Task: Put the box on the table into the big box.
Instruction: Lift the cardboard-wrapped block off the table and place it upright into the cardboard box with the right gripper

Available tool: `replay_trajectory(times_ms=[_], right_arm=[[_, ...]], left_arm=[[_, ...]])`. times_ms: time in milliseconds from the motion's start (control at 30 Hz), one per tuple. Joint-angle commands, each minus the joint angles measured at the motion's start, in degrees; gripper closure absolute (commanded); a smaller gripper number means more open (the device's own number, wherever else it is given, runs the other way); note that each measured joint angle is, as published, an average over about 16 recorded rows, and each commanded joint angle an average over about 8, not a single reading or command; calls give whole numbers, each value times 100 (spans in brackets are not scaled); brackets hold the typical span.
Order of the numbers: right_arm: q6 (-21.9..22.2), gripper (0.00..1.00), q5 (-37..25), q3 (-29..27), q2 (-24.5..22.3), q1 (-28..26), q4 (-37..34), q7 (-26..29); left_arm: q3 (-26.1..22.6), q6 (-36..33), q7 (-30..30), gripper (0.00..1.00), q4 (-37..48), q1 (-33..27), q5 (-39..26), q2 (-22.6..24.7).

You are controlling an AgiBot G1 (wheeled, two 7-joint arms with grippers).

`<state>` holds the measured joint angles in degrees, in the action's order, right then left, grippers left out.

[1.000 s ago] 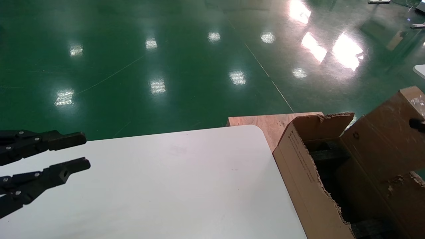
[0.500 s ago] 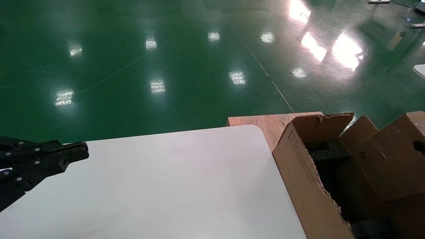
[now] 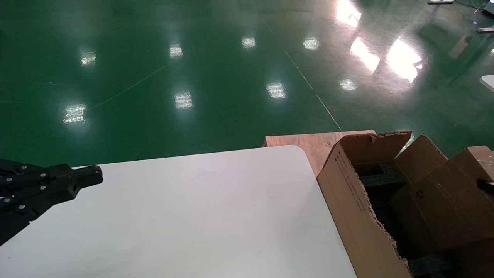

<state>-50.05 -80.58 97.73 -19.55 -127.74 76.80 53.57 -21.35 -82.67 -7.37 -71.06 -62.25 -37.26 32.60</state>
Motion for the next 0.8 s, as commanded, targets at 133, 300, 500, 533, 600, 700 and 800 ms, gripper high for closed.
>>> replay_trajectory(times_ms=[133,300,500,533,600,700,800], right_arm=[[119,100,23,184,37,10,-28,35],[280,100,109,443,104,9,-75,70],[503,100,221,745,202,-11,-203,41],[535,100,245,792,221,-16,-234,25],[592,100,298,881,260,-29,-302,-16],[661,100,397,1013,323,-53,-421,-100],[710,100,518,1144,388,-81,-552,-202]], left_arm=[[0,0,0,100,0,0,0,0],[0,0,0,100,0,0,0,0],[0,0,0,100,0,0,0,0],[0,0,0,100,0,0,0,0],[0,0,0,100,0,0,0,0],[0,0,0,100,0,0,0,0],[0,0,0,100,0,0,0,0]])
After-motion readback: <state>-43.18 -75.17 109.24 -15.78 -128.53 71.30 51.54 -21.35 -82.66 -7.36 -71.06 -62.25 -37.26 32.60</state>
